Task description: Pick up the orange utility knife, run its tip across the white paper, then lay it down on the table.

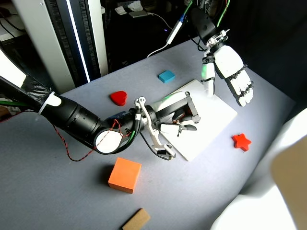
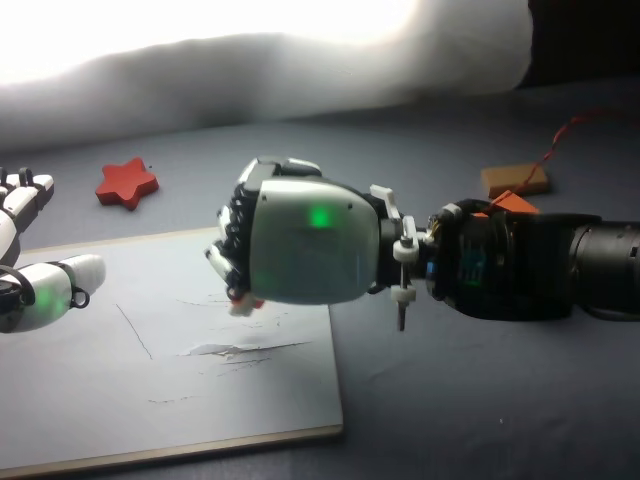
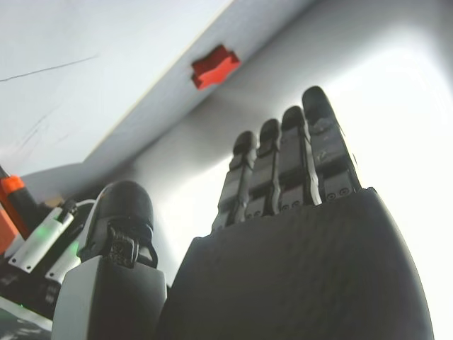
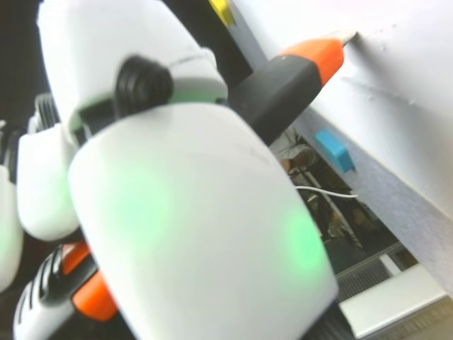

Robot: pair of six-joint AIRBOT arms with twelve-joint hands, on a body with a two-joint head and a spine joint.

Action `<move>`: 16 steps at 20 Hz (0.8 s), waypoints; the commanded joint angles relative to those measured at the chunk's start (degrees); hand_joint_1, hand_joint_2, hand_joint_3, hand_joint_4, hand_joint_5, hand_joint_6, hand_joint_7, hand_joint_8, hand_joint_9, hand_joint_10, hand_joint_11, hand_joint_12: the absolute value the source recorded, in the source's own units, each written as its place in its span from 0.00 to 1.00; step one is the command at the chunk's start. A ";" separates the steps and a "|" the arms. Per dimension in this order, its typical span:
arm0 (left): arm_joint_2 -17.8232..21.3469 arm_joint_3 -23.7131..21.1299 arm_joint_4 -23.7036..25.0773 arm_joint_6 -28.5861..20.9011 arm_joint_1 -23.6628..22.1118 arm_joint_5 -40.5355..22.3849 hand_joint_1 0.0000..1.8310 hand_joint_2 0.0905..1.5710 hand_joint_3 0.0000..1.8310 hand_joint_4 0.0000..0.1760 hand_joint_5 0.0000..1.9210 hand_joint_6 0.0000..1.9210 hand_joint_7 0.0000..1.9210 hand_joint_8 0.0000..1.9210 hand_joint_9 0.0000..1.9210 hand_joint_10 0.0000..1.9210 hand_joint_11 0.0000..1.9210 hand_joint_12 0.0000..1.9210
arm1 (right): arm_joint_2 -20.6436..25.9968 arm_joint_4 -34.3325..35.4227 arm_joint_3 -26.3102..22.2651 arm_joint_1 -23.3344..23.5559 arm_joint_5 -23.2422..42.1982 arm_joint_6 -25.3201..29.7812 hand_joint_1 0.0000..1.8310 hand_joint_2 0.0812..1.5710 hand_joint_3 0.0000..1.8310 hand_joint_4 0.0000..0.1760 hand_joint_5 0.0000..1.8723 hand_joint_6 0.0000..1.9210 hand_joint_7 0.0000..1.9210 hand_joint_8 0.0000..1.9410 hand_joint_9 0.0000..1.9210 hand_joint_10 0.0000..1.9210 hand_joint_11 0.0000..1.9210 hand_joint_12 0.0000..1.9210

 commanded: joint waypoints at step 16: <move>0.24 -5.76 4.54 3.26 -5.21 -1.39 0.00 0.84 0.00 0.01 0.00 0.00 0.00 0.00 0.01 0.00 0.00 0.19 | 23.06 41.02 -34.10 3.14 -30.92 14.18 0.86 0.82 0.00 1.00 0.74 1.00 0.79 1.00 0.84 1.00 0.86 1.00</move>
